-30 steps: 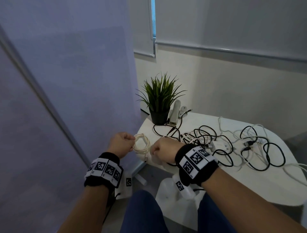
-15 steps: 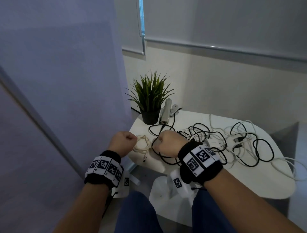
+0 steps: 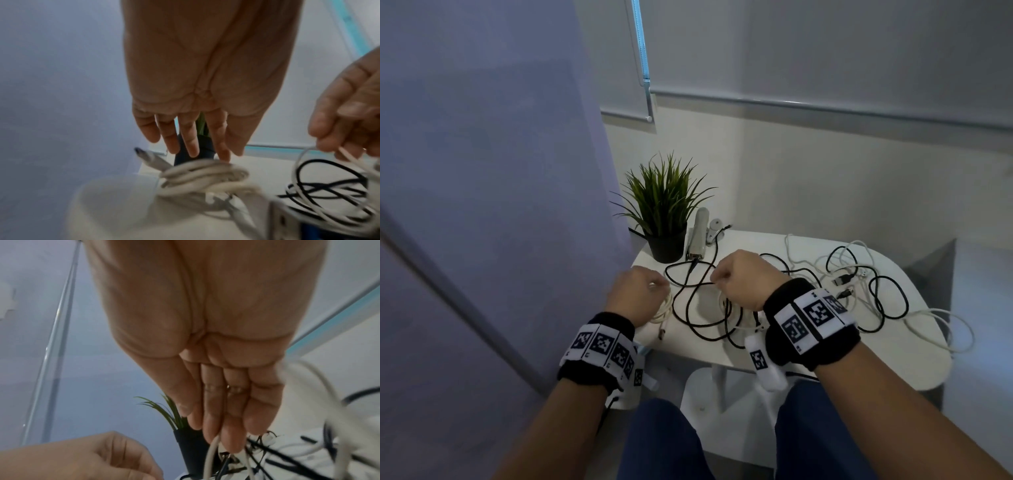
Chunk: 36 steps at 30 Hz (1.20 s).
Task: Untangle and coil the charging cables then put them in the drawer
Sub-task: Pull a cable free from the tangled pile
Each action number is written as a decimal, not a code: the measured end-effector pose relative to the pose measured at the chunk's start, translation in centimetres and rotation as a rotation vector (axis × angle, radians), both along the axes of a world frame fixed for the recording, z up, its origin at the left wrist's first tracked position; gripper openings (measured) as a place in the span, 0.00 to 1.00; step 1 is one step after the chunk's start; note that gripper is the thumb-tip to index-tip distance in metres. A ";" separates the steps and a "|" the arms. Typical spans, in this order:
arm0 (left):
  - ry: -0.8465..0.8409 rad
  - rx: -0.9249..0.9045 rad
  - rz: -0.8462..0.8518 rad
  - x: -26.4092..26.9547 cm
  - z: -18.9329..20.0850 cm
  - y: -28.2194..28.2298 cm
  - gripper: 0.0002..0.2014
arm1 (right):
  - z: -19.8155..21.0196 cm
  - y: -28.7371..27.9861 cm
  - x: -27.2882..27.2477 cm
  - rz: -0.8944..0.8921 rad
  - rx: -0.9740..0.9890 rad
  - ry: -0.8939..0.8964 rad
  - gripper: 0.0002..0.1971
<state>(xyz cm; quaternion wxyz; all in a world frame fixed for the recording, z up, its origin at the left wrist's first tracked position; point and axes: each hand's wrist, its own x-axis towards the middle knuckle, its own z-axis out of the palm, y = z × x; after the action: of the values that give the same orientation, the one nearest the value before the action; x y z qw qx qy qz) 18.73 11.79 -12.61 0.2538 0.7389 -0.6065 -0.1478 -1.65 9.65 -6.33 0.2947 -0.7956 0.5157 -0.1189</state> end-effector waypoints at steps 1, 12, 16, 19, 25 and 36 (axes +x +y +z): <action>-0.052 0.022 -0.010 -0.6 0.0 -0.2 0.07 | 0.0 -0.1 -0.4 -0.030 -0.016 -0.022 0.13; -0.453 0.335 0.068 -3.7 0.3 -1.4 0.25 | 0.9 -1.6 -5.6 -0.184 -0.140 -0.061 0.14; -0.458 0.401 0.087 -4.3 0.5 -1.5 0.21 | 0.2 -1.3 -6.3 -0.162 -0.070 0.001 0.15; -0.436 0.420 0.120 -5.1 0.8 -1.5 0.21 | -0.6 -1.1 -6.4 -0.153 -0.023 0.015 0.18; -0.392 0.452 0.104 -5.7 1.3 -1.2 0.18 | -0.9 -0.7 -6.3 -0.107 0.026 0.076 0.16; 0.276 -0.034 0.051 -4.7 5.3 -0.8 0.06 | 0.2 -1.2 -5.7 -0.111 0.018 -0.042 0.15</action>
<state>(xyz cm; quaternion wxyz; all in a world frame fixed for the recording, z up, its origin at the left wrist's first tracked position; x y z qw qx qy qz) 13.99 10.97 -7.29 0.3507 0.7223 -0.5494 -0.2313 -7.38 8.46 -6.15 0.3057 -0.7604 0.5538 -0.1471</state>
